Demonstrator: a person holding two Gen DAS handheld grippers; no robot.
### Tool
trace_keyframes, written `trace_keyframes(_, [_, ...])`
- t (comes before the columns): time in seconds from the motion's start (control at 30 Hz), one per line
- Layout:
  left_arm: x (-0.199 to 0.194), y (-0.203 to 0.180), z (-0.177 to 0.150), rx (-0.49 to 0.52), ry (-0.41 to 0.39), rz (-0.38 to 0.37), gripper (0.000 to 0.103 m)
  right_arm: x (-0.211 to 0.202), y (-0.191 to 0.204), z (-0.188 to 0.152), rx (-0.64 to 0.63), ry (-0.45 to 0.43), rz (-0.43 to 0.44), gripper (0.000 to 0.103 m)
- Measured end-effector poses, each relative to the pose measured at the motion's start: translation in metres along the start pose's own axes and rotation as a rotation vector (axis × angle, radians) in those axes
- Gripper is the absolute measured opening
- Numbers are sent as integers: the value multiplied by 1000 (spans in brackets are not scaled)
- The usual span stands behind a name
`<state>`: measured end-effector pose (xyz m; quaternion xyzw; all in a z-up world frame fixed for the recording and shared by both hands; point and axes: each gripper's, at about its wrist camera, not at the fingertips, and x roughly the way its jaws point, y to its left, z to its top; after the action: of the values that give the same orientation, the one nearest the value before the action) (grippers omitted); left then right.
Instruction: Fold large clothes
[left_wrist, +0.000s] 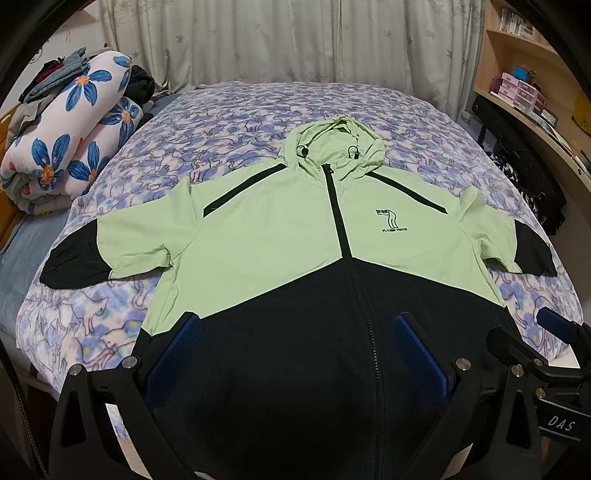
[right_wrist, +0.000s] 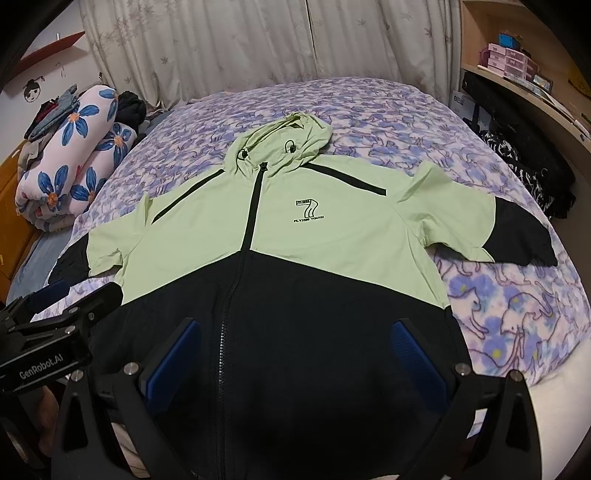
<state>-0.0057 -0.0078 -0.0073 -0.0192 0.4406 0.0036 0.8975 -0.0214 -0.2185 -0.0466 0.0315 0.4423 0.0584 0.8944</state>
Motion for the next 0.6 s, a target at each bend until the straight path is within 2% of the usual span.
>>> trace_keyframes(0.6, [2,-4,-3,4,1,-3,102,0,-5,3,17,-3,4,103])
